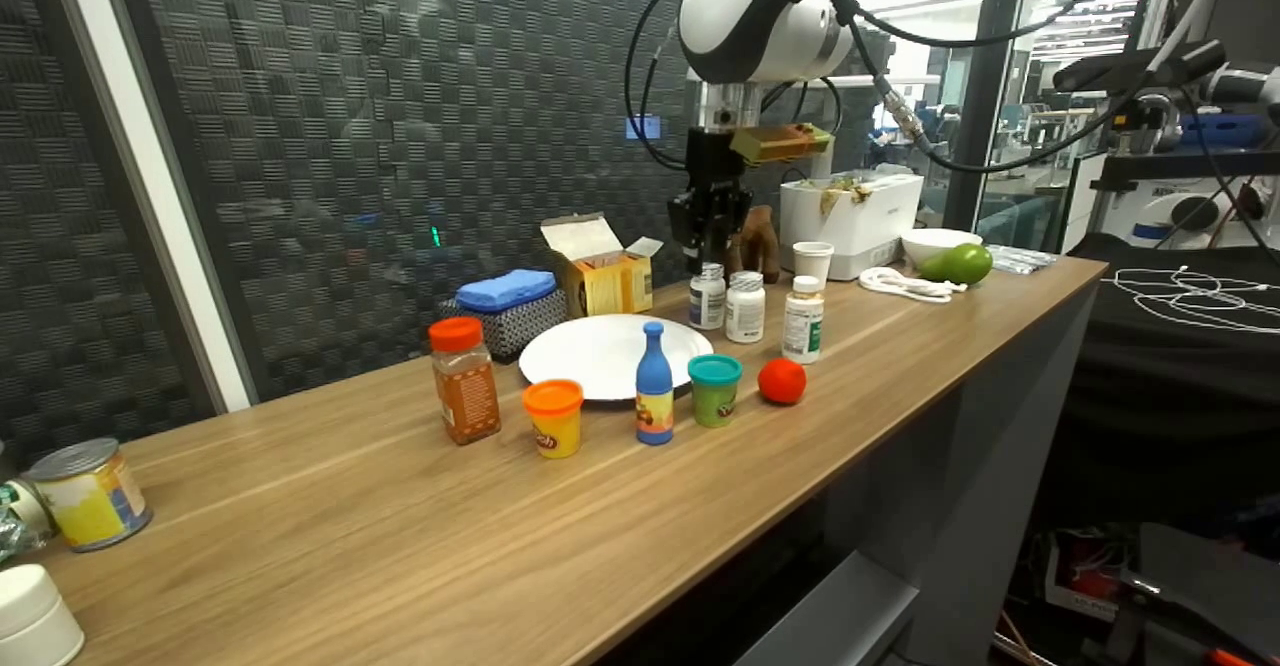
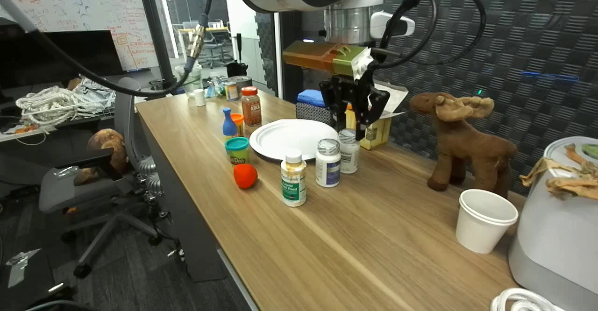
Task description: Put the bottles and the orange object on the plate
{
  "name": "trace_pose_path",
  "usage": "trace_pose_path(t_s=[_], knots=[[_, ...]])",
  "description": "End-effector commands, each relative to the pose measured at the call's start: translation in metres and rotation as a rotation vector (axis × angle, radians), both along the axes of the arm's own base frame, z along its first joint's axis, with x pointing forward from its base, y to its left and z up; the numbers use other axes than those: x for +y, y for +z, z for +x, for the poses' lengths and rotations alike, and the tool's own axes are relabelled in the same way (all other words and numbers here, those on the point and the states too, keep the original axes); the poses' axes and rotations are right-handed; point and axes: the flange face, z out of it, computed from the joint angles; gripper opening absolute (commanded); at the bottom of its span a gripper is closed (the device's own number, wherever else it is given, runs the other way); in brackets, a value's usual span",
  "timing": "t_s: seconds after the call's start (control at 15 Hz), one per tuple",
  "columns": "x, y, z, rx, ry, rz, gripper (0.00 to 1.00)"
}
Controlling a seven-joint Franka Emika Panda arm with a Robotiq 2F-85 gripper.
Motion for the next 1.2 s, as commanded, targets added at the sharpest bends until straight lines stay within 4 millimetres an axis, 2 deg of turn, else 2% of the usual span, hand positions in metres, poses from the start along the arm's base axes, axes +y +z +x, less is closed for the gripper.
trace_pose_path(t_s=[0.0, 0.13, 0.33, 0.47, 0.6, 0.73, 0.93, 1.13], knots=[[0.001, 0.003, 0.006, 0.034, 0.009, 0.027, 0.19], [0.002, 0.01, 0.01, 0.037, 0.005, 0.009, 0.19], [0.013, 0.033, 0.024, 0.021, 0.027, -0.014, 0.19], [0.027, 0.049, 0.034, 0.009, 0.056, -0.019, 0.19], [0.049, 0.058, 0.044, 0.004, 0.095, -0.002, 0.19], [0.076, 0.057, 0.052, 0.02, 0.139, 0.027, 0.19], [0.113, 0.043, 0.055, 0.073, 0.2, 0.074, 0.19], [0.137, 0.025, 0.061, 0.108, 0.245, 0.084, 0.19]])
